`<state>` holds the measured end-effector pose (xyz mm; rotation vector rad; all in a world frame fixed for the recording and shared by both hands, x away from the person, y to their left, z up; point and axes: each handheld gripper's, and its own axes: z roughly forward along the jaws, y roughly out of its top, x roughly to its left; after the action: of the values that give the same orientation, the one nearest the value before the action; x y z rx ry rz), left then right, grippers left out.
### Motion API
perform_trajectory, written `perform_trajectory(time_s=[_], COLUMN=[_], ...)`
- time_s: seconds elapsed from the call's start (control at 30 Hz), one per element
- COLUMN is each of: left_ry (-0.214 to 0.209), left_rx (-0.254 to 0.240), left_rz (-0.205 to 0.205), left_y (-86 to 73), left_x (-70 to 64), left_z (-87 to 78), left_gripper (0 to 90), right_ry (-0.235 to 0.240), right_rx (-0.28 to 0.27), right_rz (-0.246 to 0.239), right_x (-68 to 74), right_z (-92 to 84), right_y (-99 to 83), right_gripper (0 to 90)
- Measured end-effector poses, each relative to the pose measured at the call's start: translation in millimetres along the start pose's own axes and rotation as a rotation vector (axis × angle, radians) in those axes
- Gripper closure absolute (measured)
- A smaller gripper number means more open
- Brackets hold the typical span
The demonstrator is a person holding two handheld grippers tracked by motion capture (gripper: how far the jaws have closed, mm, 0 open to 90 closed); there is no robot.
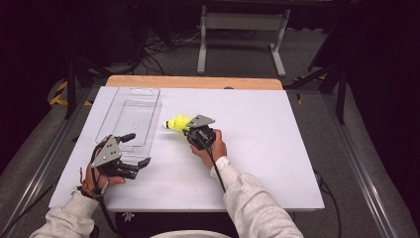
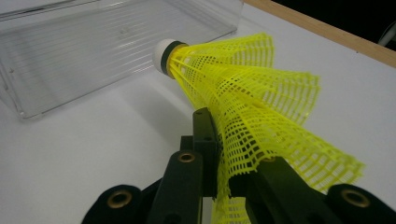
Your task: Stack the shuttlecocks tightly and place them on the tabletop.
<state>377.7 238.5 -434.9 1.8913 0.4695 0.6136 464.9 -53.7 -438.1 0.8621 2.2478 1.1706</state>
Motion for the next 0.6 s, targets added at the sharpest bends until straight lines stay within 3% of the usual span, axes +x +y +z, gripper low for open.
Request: perform_trajectory(time_s=[0.6], left_ry=[0.037], left_rx=[-0.004], left_rz=[-0.009], left_y=[-2.0], left_x=[5.5], left_z=[-8.7], left_gripper=[6.3], right_ry=[0.003], right_rx=[-0.036], right_rz=[-0.024], right_x=[-1.2], right_z=[-9.8], right_y=[7.8], right_gripper=[87.1])
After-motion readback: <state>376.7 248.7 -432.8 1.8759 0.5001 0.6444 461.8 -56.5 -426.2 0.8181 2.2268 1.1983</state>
